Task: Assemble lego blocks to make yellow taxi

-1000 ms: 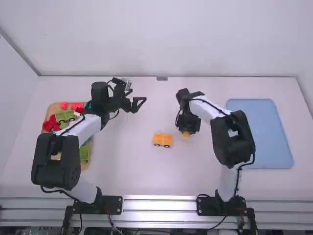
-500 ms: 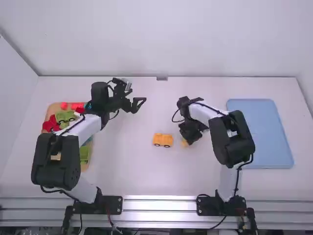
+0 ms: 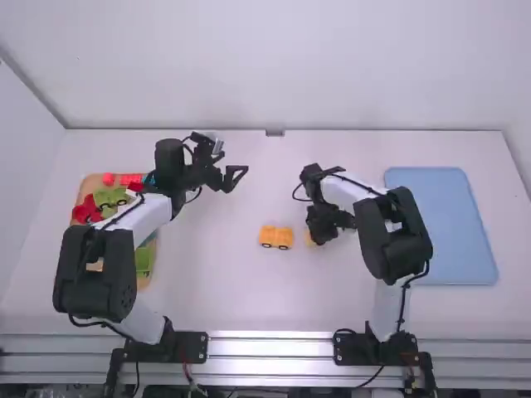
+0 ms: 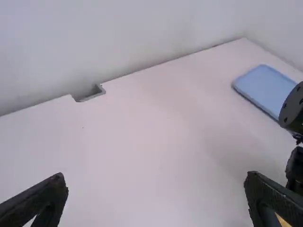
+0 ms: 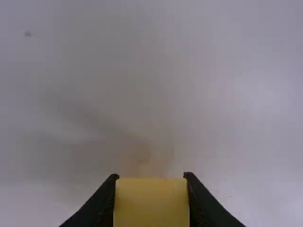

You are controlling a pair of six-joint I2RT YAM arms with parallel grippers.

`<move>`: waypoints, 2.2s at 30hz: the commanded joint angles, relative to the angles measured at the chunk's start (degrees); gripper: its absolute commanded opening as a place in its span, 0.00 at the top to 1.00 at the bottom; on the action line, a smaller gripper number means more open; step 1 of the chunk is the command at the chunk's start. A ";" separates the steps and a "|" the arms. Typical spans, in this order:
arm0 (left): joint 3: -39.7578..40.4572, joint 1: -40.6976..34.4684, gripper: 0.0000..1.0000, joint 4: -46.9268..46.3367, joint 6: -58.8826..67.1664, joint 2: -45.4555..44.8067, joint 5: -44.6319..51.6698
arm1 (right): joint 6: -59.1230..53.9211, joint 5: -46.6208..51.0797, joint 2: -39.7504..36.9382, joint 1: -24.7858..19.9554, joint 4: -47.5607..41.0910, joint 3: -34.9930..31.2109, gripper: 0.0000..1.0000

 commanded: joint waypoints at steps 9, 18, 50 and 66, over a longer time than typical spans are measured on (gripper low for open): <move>0.20 0.20 0.01 -0.39 0.28 0.28 0.52 | 4.42 1.70 0.09 0.31 1.55 -0.33 0.43; 0.20 0.17 0.01 -0.35 0.20 0.28 0.50 | 4.24 -0.66 0.09 -0.55 1.51 -0.31 0.02; 0.20 0.35 0.01 -7.43 2.71 0.26 0.79 | -122.99 -2.54 -6.99 -12.52 -5.46 31.87 0.01; 0.17 -2.49 0.01 -35.54 61.90 0.28 19.96 | -182.68 -41.72 -6.99 -13.16 8.09 1.20 0.02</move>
